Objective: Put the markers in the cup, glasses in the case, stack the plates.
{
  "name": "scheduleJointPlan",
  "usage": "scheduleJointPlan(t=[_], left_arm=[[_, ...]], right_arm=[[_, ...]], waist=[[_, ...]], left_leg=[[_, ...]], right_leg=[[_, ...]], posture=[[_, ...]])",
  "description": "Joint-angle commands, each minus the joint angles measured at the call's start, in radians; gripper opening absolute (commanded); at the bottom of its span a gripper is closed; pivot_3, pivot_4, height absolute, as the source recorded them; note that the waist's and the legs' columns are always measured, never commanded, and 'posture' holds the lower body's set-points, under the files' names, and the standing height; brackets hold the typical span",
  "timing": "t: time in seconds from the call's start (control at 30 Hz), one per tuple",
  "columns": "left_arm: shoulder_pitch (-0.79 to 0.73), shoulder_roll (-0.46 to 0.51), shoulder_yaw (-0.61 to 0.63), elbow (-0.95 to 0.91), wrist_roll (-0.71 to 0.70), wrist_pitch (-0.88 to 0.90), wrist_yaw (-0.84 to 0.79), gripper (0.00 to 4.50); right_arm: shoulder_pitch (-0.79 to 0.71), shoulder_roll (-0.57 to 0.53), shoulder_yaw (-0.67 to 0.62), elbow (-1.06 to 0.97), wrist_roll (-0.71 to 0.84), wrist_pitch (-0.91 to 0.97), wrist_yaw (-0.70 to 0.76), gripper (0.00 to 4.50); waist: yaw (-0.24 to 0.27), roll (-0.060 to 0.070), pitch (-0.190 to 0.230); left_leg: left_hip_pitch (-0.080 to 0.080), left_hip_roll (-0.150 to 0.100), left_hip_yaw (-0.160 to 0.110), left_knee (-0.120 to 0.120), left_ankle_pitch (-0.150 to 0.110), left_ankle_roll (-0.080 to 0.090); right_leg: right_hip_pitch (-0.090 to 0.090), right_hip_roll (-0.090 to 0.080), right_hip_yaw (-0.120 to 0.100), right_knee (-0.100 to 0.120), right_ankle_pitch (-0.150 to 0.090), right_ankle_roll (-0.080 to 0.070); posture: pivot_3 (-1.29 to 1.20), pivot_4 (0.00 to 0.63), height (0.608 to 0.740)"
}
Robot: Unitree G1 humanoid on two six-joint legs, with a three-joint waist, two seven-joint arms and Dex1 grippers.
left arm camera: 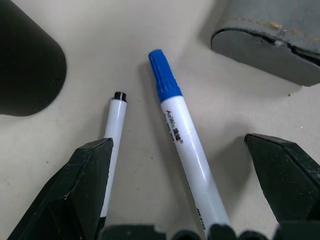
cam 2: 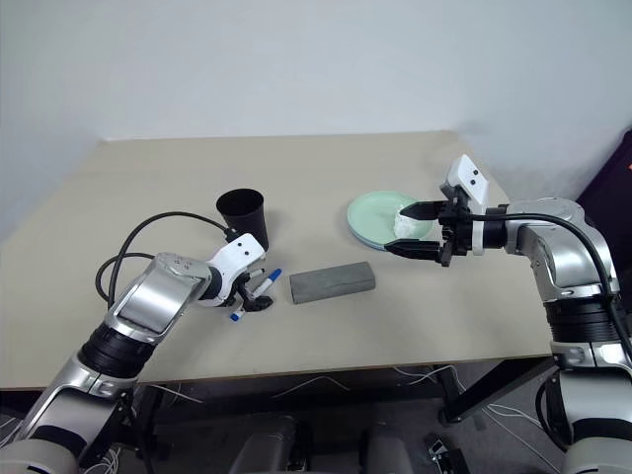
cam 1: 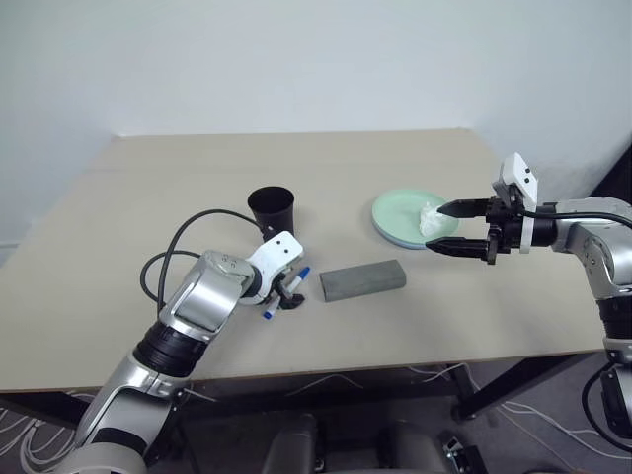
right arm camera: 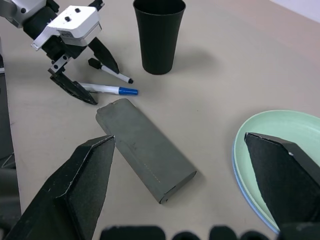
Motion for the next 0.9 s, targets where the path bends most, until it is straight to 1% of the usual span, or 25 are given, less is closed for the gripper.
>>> scheduleJointPlan(t=[0.03,0.17,0.23,0.27,0.3,0.33,0.37,0.4,0.5,0.63,0.67,0.7,0.77,0.8,0.87,0.9], left_arm=[[-0.041,0.005,-0.029,0.005,-0.008,0.02,0.016,4.48],[-0.052,0.002,-0.044,0.026,-0.02,0.038,0.029,4.48],[-0.056,0.0,-0.046,0.035,-0.028,0.041,0.035,4.48],[-0.056,-0.002,-0.046,0.04,-0.032,0.042,0.039,4.09],[-0.057,-0.003,-0.05,0.042,-0.034,0.041,0.042,3.9],[-0.058,-0.003,-0.053,0.043,-0.036,0.039,0.045,3.52],[-0.059,-0.003,-0.055,0.044,-0.037,0.038,0.048,3.23],[-0.06,-0.004,-0.057,0.045,-0.039,0.038,0.051,2.78],[-0.06,-0.011,-0.059,0.052,-0.039,0.03,0.067,1.77],[-0.055,-0.016,-0.058,0.059,-0.037,0.002,0.091,0.26],[-0.051,-0.019,-0.048,0.061,-0.037,-0.029,0.101,0.08],[-0.05,-0.022,-0.036,0.064,-0.04,-0.06,0.106,0.08],[-0.06,-0.014,-0.017,0.07,-0.048,-0.088,0.108,0.08],[-0.067,-0.012,0.005,0.079,-0.052,-0.107,0.116,0.08],[-0.083,-0.009,0.042,0.1,-0.065,-0.126,0.121,0.08],[-0.087,-0.008,0.051,0.106,-0.068,-0.128,0.121,0.08]], right_arm=[[-0.021,-0.005,-0.025,-0.023,0.009,-0.009,-0.005,4.5],[-0.019,-0.006,-0.027,-0.026,0.01,-0.009,-0.006,4.5],[-0.019,-0.006,-0.027,-0.027,0.011,-0.008,-0.006,4.5],[-0.019,-0.005,-0.027,-0.027,0.01,-0.009,-0.006,4.5],[-0.019,-0.005,-0.027,-0.027,0.01,-0.01,-0.006,4.5],[-0.02,-0.004,-0.027,-0.026,0.01,-0.011,-0.006,4.5],[-0.02,-0.004,-0.026,-0.026,0.01,-0.011,-0.006,4.5],[-0.021,-0.004,-0.026,-0.026,0.01,-0.011,-0.006,4.5],[-0.022,-0.001,-0.024,-0.028,0.011,-0.011,-0.005,4.5],[-0.02,0.0,-0.024,-0.028,0.011,-0.013,-0.003,4.5],[-0.019,0.0,-0.024,-0.029,0.012,-0.013,-0.002,4.5],[-0.019,0.0,-0.025,-0.029,0.012,-0.013,-0.002,4.5],[-0.019,0.0,-0.025,-0.031,0.013,-0.012,-0.001,4.5],[-0.019,-0.001,-0.025,-0.032,0.014,-0.011,0.0,4.5],[-0.02,-0.001,-0.026,-0.032,0.015,-0.01,0.001,4.5],[-0.02,-0.001,-0.026,-0.032,0.015,-0.009,0.002,4.5]], waist=[[0.0,0.0,0.0],[0.0,0.0,0.0],[0.001,0.0,0.0],[0.001,0.0,0.0],[0.0,0.0,0.0],[0.0,0.0,0.0],[0.0,0.0,0.0],[0.0,0.0,0.0],[0.0,0.0,0.0],[0.0,0.0,0.0],[0.0,0.0,0.0],[0.0,0.0,0.0],[0.001,0.0,0.0],[0.001,0.0,0.0],[0.001,-0.001,0.0],[0.004,-0.002,0.0]], left_leg=[[0.0,0.0,0.0,0.0,0.0,0.0],[0.001,0.0,0.001,-0.002,0.0,0.0],[0.003,-0.001,0.004,-0.004,0.0,0.0],[0.005,-0.001,0.007,-0.006,0.0,0.0],[0.006,-0.001,0.009,-0.006,0.0,0.0],[0.007,-0.001,0.01,-0.007,0.0,0.0],[0.008,-0.001,0.011,-0.007,0.0,0.0],[0.008,0.0,0.011,-0.007,0.0,0.0],[0.009,0.001,0.013,-0.007,0.0,0.0],[0.009,0.004,0.017,-0.008,0.0,0.0],[0.009,0.005,0.018,-0.01,0.0,0.0],[0.008,0.005,0.019,-0.012,0.0,0.0],[0.007,0.007,0.025,-0.027,0.0,0.0],[0.006,0.008,0.03,-0.029,0.0,0.0],[0.007,0.022,0.052,-0.031,0.0,-0.001],[0.006,0.023,0.063,-0.036,0.001,-0.002]], right_leg=[[0.0,0.0,0.0,0.0,0.0,0.0],[0.0,-0.001,0.0,0.0,0.0,0.0],[0.001,-0.005,-0.002,0.0,0.0,0.0],[0.001,-0.009,-0.004,0.0,0.0,0.0],[0.001,-0.011,-0.005,0.0,0.0,0.0],[0.002,-0.011,-0.005,0.0,0.0,0.001],[0.002,-0.011,-0.005,0.0,0.0,0.002],[0.002,-0.011,-0.005,0.0,0.0,0.002],[0.002,-0.012,-0.005,-0.001,0.003,0.002],[0.001,-0.012,-0.006,-0.004,0.011,0.003],[0.001,-0.012,-0.007,-0.007,0.015,0.003],[0.001,-0.011,-0.007,-0.011,0.021,0.005],[0.0,-0.012,-0.009,-0.021,0.03,-0.002],[-0.001,-0.012,-0.008,-0.019,0.031,-0.005],[-0.005,-0.012,-0.009,-0.015,0.033,-0.008],[-0.008,-0.012,-0.008,-0.015,0.036,-0.012]], posture=[[0.0,0.0,0.725],[0.0,0.0,0.725],[0.0,0.0,0.725],[0.0,0.0,0.725],[0.0,0.0,0.725],[0.0,0.0,0.725],[0.0,0.0,0.725],[0.0,0.0,0.725],[0.0,0.0,0.725],[0.0,0.0,0.725],[0.0,0.0,0.725],[0.0,0.0,0.725],[0.0,0.0,0.725],[0.0,0.0,0.725],[0.0,0.0,0.725],[0.0,0.0,0.725]])
